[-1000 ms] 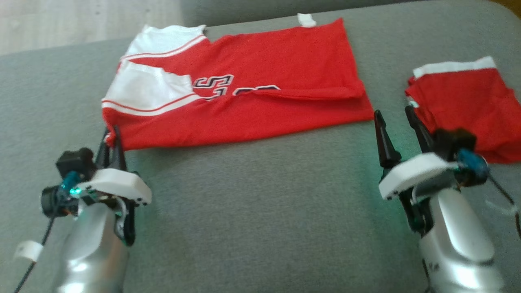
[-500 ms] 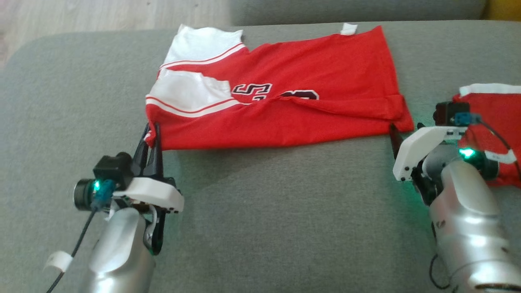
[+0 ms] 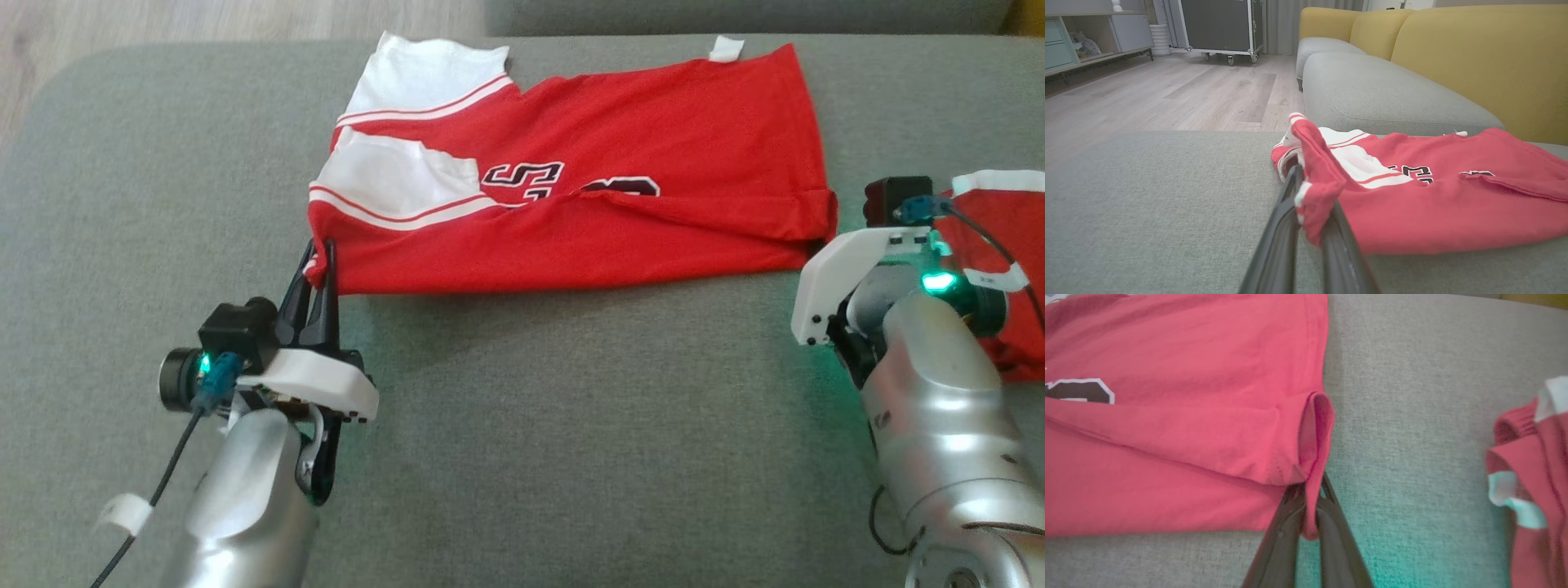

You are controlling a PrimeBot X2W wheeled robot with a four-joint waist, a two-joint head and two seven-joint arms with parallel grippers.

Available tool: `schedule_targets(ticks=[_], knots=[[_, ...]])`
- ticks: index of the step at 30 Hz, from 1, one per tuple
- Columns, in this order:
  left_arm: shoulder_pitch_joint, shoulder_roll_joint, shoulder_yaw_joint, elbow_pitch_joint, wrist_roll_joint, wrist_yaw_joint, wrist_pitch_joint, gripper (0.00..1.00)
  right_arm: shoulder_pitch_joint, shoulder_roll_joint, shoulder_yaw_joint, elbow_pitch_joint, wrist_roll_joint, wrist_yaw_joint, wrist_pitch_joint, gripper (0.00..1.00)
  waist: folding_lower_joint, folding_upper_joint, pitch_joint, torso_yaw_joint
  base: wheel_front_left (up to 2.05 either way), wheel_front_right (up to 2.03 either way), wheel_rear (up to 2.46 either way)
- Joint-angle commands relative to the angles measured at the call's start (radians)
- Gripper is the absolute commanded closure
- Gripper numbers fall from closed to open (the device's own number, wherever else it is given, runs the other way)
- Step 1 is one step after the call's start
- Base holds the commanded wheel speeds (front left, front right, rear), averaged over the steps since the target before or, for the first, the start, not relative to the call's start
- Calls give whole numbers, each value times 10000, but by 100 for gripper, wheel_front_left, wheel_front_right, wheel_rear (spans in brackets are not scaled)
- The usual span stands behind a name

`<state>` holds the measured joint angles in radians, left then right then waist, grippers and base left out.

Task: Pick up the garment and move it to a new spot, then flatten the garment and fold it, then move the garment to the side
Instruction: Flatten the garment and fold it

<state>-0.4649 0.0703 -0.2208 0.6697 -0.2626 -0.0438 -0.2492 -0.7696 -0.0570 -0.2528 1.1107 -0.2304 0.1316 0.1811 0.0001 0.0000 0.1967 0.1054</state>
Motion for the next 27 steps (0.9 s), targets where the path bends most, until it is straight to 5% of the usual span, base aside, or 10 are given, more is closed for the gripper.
schedule_targets(ticks=[1, 16, 27], knots=[[-333, 255, 396, -226, 100, 38, -125, 100, -311, 68, 222, -100, -48, -9, -158, 100, -1, 0, -126, -103, 0, 0, 0], [1113, 814, 985, -402, 293, 289, -126, 100, -233, 68, 1549, 1224, 2179, -9, -259, 100, -1, 0, -2103, -1108, 0, 0, 0], [2284, 912, 783, -524, 388, 193, -91, 100, 1126, 66, 3102, 547, 4352, -9, 788, 100, -1, 0, -2810, -1308, 0, 0, 0]])
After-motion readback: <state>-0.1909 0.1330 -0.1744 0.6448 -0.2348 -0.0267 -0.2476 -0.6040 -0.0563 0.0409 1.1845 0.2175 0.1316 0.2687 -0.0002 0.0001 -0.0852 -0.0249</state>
